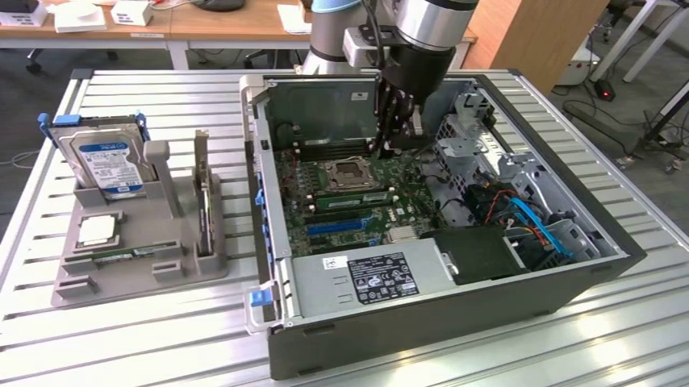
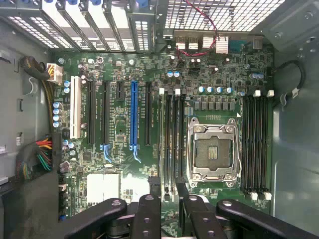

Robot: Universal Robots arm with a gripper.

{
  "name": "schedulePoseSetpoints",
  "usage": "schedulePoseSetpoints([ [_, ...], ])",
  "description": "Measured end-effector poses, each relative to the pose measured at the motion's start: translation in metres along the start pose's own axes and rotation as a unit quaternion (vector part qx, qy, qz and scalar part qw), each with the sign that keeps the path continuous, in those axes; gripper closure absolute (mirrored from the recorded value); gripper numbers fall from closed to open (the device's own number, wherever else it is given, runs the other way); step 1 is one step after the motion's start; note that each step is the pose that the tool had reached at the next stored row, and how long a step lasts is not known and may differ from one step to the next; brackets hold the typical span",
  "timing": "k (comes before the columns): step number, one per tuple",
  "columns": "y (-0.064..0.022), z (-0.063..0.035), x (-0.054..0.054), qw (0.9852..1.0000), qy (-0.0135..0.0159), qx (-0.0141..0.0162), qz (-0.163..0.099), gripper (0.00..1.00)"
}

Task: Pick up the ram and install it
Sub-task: 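Insert the ram into the slot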

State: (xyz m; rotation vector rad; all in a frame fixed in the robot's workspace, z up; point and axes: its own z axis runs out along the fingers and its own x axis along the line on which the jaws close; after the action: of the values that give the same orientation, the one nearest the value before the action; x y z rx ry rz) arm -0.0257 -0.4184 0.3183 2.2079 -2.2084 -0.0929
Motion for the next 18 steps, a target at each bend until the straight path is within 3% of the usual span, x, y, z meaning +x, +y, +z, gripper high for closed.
schedulePoseSetpoints([
  [7,-0.0001,0.0007,0.0000,1.0000,0.0000,0.0000,0.000,0.76],
  [18,-0.0005,0.0097,0.0003,1.0000,0.0000,0.0000,0.000,0.76],
])
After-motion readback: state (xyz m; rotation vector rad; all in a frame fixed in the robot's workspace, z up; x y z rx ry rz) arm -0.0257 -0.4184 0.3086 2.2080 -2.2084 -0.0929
